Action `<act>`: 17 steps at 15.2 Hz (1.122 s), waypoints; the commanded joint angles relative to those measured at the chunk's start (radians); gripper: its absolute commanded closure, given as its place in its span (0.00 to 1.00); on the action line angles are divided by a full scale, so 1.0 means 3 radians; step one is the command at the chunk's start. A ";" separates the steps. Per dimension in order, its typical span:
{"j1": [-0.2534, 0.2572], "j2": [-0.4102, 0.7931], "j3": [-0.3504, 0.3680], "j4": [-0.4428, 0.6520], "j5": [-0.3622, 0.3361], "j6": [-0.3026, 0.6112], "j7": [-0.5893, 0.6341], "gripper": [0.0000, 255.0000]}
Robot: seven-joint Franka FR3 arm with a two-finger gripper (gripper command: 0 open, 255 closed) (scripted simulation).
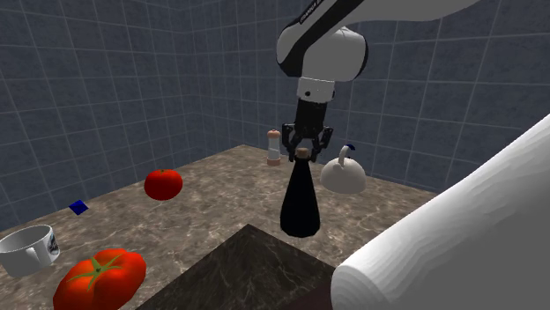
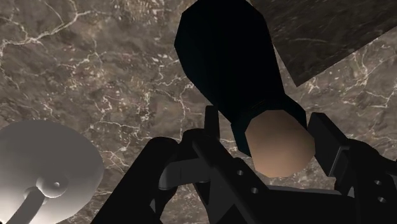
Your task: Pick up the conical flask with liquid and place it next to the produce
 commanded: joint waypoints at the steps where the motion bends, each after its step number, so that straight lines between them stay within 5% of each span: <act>1: -0.0001 -0.0030 0.0009 0.0075 -0.0003 -0.0100 0.0013 1.00; 17: 0.0016 -0.0076 0.0060 0.0755 0.0007 -0.0822 0.0084 1.00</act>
